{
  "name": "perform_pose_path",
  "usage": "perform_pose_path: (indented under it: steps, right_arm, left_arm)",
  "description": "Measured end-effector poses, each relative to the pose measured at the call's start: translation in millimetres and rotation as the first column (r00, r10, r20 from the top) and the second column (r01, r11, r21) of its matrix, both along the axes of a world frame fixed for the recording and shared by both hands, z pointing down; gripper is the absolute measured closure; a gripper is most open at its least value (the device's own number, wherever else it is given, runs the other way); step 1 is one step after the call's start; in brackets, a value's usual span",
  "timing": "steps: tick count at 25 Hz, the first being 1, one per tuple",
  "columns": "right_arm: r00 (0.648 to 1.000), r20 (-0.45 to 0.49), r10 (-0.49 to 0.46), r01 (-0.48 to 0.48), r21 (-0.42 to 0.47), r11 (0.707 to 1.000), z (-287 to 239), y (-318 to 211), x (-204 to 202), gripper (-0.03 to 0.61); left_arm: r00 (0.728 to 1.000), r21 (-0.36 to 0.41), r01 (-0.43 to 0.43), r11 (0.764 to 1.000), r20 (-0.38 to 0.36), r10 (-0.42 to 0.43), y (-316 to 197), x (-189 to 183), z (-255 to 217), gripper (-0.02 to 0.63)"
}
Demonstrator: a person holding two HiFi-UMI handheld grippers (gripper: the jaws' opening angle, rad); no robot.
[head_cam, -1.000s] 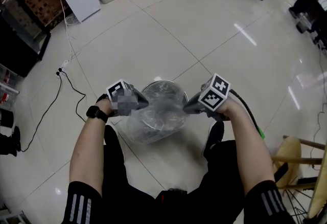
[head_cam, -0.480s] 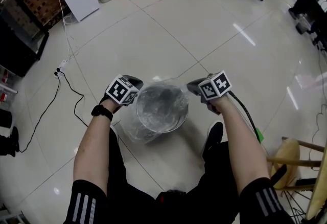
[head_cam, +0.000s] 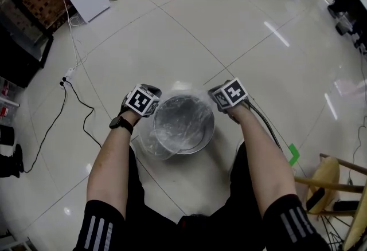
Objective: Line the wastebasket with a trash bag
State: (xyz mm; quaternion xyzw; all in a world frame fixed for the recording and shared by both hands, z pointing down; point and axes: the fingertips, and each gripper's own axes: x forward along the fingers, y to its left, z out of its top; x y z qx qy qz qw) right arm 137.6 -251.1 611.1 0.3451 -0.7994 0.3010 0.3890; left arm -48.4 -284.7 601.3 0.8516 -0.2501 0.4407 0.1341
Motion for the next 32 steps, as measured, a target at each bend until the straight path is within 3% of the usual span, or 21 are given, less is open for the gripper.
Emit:
perform_pose_path:
  steps: [6,10,13,18,20,23,28,32]
  right_arm:
    - [0.989,-0.096,-0.116,0.112,-0.044,0.993,29.1,-1.4,-5.5,0.571]
    - [0.975,-0.130,-0.181,0.167,-0.108,0.980,51.4,11.5,-3.9,0.571]
    - [0.968,-0.127,-0.219,0.199,-0.152,0.968,69.1,21.7,-1.6,0.571]
    - [0.980,-0.053,-0.193,0.178,-0.208,0.962,75.0,35.4,-1.5,0.558]
    - [0.992,-0.036,-0.122,0.113,-0.194,0.974,71.8,28.2,4.9,0.467]
    - [0.999,0.010,-0.046,0.047,-0.155,0.987,52.1,16.4,12.4,0.445]
    - [0.997,0.058,-0.057,0.062,-0.092,0.994,14.6,15.0,23.9,0.443]
    - [0.992,0.091,-0.084,0.088,-0.038,0.995,-17.9,18.8,25.7,0.443]
  left_arm:
    - [0.999,-0.094,0.017,0.995,0.032,-0.014,-6.1,-5.7,36.8,0.603]
    - [0.999,-0.211,0.013,0.977,0.040,-0.005,6.5,-8.2,63.9,0.575]
    - [0.999,-0.254,-0.005,0.967,0.033,0.014,13.8,-4.8,73.3,0.567]
    - [1.000,-0.270,0.012,0.963,0.025,-0.005,14.3,-5.1,76.3,0.541]
    - [0.999,-0.260,0.018,0.965,0.034,-0.010,13.2,-5.8,75.6,0.540]
    - [0.999,-0.245,0.025,0.969,0.037,-0.016,12.6,-6.0,72.7,0.539]
    - [0.996,-0.219,0.036,0.975,0.090,-0.016,17.3,-15.6,74.3,0.537]
    - [0.996,-0.199,0.051,0.979,0.087,-0.034,18.4,-18.7,66.7,0.534]
